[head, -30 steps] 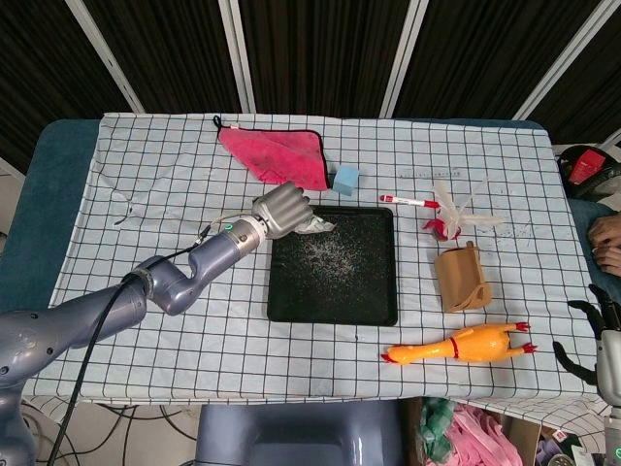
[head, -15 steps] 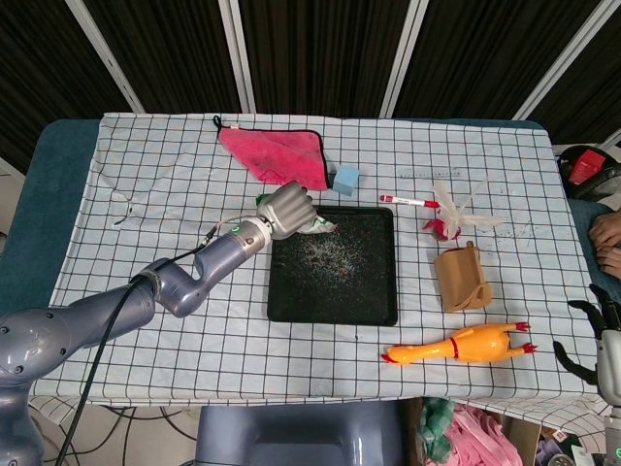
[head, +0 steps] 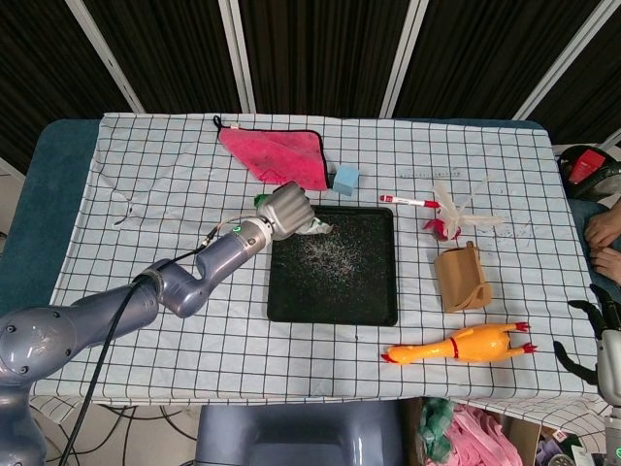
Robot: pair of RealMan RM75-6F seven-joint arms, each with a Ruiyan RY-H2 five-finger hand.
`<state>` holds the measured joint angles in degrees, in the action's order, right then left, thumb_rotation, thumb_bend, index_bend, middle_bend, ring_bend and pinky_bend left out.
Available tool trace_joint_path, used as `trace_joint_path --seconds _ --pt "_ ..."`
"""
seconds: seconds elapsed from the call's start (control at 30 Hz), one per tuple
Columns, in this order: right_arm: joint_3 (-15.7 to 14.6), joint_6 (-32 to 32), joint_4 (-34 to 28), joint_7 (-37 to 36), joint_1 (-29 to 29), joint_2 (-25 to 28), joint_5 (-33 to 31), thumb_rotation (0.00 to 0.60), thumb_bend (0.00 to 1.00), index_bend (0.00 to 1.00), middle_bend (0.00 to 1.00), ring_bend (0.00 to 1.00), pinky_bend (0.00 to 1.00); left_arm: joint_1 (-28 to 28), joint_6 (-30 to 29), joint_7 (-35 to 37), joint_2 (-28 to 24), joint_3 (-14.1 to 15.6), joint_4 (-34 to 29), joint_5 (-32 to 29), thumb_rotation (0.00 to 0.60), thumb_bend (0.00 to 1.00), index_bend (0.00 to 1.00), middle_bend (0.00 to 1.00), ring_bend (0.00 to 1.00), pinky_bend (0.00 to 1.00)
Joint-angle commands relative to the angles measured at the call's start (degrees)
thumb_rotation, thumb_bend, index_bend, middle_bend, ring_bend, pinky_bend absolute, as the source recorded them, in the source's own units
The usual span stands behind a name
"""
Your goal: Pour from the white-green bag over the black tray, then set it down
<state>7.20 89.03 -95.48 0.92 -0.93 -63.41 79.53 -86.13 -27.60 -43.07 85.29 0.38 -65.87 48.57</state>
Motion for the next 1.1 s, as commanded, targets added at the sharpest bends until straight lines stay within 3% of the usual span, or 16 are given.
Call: trace_joint_path --seconds 0.03,1.1 --pt "0.0 -0.1 0.0 0.1 0.0 0.0 0.0 0.6 0.22 0.29 0.08 0.14 0.32 -0.9 -0.1 -1.4 -0.1 1.3 -0.2 -1.3 0.6 0.66 0.43 0.42 0.31 0.46" --pt "0.2 -0.1 -0.1 0.0 0.0 0.0 -0.4 0.6 0.22 0.29 0.08 0.14 0.32 -4.9 -2.0 -3.2 0.1 5.8 -1.7 -8.2 0.6 0.58 0.37 0.4 0.3 0.42"
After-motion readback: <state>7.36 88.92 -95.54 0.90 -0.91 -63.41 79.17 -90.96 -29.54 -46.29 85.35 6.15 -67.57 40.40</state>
